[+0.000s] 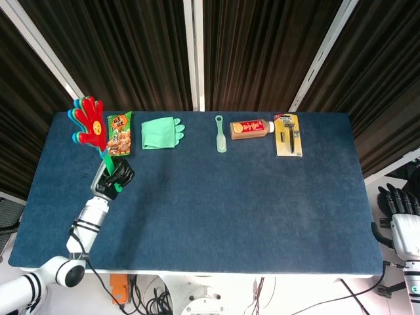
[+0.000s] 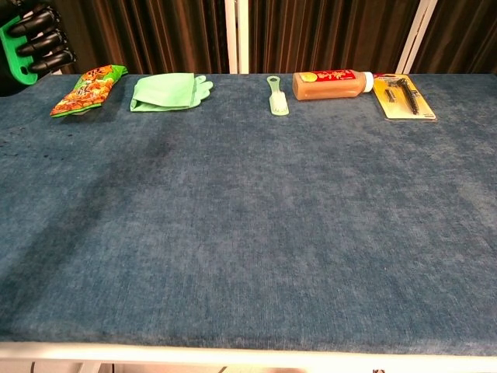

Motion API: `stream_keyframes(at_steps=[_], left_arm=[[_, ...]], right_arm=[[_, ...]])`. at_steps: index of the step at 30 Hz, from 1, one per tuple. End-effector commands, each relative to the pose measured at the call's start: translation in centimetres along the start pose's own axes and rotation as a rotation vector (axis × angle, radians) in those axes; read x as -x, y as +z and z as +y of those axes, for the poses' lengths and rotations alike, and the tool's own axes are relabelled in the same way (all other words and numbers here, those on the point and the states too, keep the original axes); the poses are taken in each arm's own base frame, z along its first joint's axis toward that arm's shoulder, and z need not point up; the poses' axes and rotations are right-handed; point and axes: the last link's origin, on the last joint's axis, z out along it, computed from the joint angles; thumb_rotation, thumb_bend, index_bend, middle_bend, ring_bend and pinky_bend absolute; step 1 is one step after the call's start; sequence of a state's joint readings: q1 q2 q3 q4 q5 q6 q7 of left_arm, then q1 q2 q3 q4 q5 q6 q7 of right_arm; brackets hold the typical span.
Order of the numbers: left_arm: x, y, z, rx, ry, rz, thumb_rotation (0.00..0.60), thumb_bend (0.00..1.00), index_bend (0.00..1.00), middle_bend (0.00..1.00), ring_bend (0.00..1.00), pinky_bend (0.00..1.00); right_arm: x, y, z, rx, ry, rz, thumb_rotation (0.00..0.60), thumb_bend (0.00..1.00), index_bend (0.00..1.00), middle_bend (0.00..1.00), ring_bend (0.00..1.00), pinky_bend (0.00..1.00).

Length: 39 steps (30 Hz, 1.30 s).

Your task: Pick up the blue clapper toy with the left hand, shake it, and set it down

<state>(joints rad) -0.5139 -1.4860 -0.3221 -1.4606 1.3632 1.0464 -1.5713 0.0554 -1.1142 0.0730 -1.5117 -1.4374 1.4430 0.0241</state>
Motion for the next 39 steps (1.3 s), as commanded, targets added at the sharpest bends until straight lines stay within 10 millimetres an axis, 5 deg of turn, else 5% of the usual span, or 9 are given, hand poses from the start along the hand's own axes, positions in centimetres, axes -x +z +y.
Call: stream_keyframes(at_steps=[1,4,9,15,22,35,39], left_arm=[[-2.0,-0.7,-2.5,0.140,1.525,-0.228,0.600,0.67,1.00,1.00,1.00,1.00],[-2.7,-1.1,-4.6,0.174,1.962,-0.371,0.600,0.67,1.00,1.00,1.00,1.00],[-2.8,-1.4,-5.8,0.122,2.011,-0.399,0.600,0.66,1.00,1.00,1.00,1.00],[-2.4,-1.1,-5.4,0.104,1.972,-0.380,0.600,0.66,1.00,1.00,1.00,1.00],[-1.0,-0.5,-5.6,0.006,1.656,-0.282,0.600,0.66,1.00,1.00,1.00,1.00],[1.4,1.7,-7.0,-0.079,1.722,-0.160,0.600,0.64,1.00,1.00,1.00,1.00],[1.7,1.6,-7.1,-0.069,1.749,-0.137,0.571,0.52,0.94,0.97,0.95,0.96]], right_arm=[[0.0,0.0,-0.1,-0.003,0.003,0.000,0.600,0.31,0.00,0.00,0.00,0.00],[0.0,0.0,-0.1,-0.005,0.002,0.000,0.600,0.30,0.00,0.00,0.00,0.00],[0.0,0.0,0.1,0.001,-0.002,0.001,0.600,0.31,0.00,0.00,0.00,0.00],[-0.1,0.1,0.0,-0.002,0.002,0.001,0.600,0.31,0.00,0.00,0.00,0.00],[0.2,0.2,-0.1,-0.005,0.002,-0.009,0.600,0.31,0.00,0.00,0.00,0.00],[0.1,0.4,0.3,0.003,0.008,-0.005,0.600,0.31,0.00,0.00,0.00,0.00],[0.0,0.4,0.6,0.011,0.010,-0.005,0.600,0.31,0.00,0.00,0.00,0.00]])
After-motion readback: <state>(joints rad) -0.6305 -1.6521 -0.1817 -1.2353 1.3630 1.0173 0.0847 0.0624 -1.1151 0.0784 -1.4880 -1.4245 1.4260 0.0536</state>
